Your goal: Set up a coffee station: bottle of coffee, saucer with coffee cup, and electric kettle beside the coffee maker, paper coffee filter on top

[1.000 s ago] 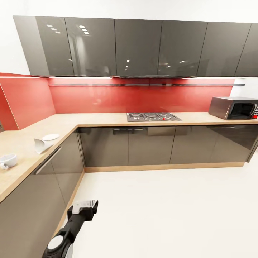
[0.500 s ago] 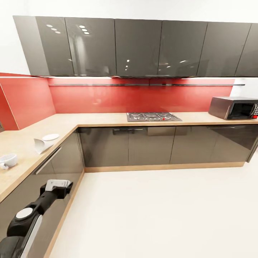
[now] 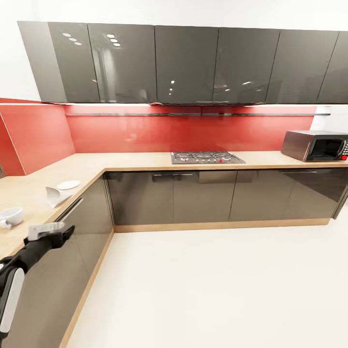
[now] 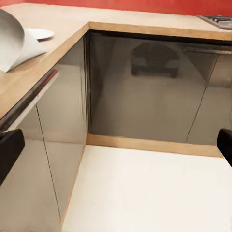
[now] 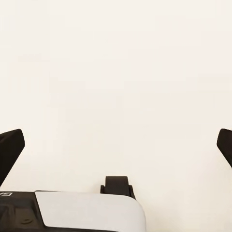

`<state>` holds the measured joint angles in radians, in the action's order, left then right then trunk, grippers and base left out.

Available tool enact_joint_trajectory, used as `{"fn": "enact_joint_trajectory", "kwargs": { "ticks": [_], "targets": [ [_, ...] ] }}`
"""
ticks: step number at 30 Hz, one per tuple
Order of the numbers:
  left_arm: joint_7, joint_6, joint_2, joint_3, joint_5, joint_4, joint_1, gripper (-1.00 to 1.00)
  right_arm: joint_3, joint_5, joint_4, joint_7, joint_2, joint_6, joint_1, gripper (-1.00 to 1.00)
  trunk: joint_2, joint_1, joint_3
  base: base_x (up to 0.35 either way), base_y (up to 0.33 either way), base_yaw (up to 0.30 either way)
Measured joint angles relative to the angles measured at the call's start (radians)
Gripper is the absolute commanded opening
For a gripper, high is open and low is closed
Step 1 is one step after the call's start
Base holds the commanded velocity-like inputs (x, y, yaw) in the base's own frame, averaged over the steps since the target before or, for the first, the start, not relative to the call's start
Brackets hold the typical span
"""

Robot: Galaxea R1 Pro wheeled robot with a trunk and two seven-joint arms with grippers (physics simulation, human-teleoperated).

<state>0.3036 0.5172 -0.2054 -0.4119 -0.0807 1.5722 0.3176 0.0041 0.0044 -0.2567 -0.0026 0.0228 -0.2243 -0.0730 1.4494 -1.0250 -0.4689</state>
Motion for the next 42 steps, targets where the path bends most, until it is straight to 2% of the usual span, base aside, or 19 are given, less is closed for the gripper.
{"fn": "enact_joint_trajectory", "kwargs": {
  "ticks": [1, 2, 6, 9, 13, 32, 35, 36, 38, 42],
  "targets": [
    [0.006, 0.0, -0.001, -0.013, -0.002, 0.0, 0.0, 1.0, 0.0, 0.0, 0.0, 0.0, 0.0, 0.0, 0.0, 1.0, 0.0, 0.0, 0.0, 0.0, 0.0, 0.0],
    [0.014, 0.0, -0.002, -0.044, -0.006, 0.0, 0.001, 1.0, 0.0, 0.0, 0.0, 0.0, 0.0, 0.0, 0.0, 1.0, 0.0, 0.0, 0.0, 0.0, 0.0, 0.0],
    [0.029, 0.001, -0.002, -0.123, -0.012, 0.0, 0.002, 1.0, 0.0, 0.0, 0.0, 0.0, 0.0, 0.0, 0.0, 1.0, 0.0, 0.0, 0.0, 0.0, 0.0, 0.0],
    [0.033, 0.001, 0.001, -0.141, -0.013, 0.0, 0.002, 1.0, 0.0, 0.0, 0.0, 0.0, 0.0, 0.0, 0.0, 1.0, 0.0, 0.0, 0.0, 0.0, 0.0, 0.0],
    [0.034, 0.001, 0.003, -0.136, -0.014, -0.001, 0.002, 1.0, 0.0, 0.0, 0.0, 0.0, 0.0, -0.001, 0.0, 1.0, 0.0, 0.0, 0.0, 0.0, 0.0, 0.0],
    [0.03, -0.006, 0.003, -0.04, -0.008, -0.002, 0.002, 1.0, 0.0, 0.0, 0.0, 0.0, 0.014, 0.0, 0.0, 1.0, 0.0, 0.0, 0.0, 0.064, 0.021, 0.0],
    [0.025, -0.011, 0.003, 0.025, -0.007, -0.003, 0.002, 1.0, 0.0, 0.0, 0.0, 0.0, 0.014, -0.001, 0.0, 1.0, 0.0, 0.0, 0.0, 0.013, 0.004, 0.0],
    [0.019, -0.02, 0.003, 0.059, -0.006, -0.003, 0.002, 1.0, 0.0, 0.0, -0.001, 0.0, 0.015, -0.001, 0.0, 1.0, 0.0, 0.0, 0.0, 0.007, 0.002, 0.0],
    [-0.007, -0.049, 0.003, 0.097, 0.005, -0.002, 0.002, 1.0, 0.0, 0.0, -0.001, 0.0, 0.017, -0.001, 0.0, 1.0, 0.0, 0.0, 0.0, 0.004, 0.001, 0.0],
    [-0.046, -0.083, 0.002, 0.117, 0.034, -0.002, 0.002, 1.0, 0.0, 0.0, -0.001, 0.0, 0.021, -0.001, 0.0, 1.0, 0.0, 0.0, 0.0, 0.058, 0.046, 0.0]
  ]
}}
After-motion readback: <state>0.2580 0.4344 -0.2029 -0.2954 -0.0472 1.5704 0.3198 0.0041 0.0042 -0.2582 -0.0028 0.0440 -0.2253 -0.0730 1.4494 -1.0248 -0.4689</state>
